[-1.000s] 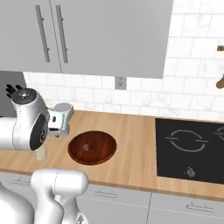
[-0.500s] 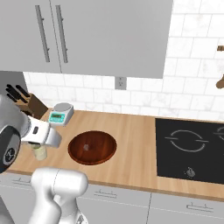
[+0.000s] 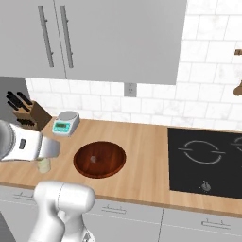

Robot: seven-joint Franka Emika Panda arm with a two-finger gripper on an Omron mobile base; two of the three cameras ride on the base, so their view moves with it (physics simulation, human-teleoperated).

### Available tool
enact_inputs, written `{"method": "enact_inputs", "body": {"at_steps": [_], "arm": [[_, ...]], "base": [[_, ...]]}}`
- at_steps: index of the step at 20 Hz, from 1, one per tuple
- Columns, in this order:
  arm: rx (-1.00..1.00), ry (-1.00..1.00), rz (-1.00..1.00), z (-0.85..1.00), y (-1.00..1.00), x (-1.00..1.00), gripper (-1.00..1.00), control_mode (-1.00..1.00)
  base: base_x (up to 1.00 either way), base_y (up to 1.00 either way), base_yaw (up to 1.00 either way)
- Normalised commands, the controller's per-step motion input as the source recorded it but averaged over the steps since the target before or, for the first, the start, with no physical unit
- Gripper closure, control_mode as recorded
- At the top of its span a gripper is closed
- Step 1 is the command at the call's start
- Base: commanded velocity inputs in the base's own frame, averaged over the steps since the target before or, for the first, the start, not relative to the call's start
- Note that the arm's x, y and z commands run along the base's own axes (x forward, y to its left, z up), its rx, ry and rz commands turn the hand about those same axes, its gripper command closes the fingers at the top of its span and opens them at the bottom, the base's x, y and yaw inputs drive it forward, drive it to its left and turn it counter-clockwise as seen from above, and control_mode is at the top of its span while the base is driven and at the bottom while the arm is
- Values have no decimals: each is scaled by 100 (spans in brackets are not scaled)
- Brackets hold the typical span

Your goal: Grab a lemon wedge from the fridge and one ice cube from the ice bowl, and put them in the glass of lemonade.

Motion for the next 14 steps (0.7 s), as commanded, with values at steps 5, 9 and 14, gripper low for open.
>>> {"method": "enact_inputs", "body": {"at_steps": [5,9,14], "arm": [[0,0,-1,12,-40,45,-100,-100],[0,0,0,-41,-11,33,-100,-100],[-1,0,0,-41,-4,53,-100,-100]], "base": [[0,0,0],[0,0,0],[0,0,0]]}}
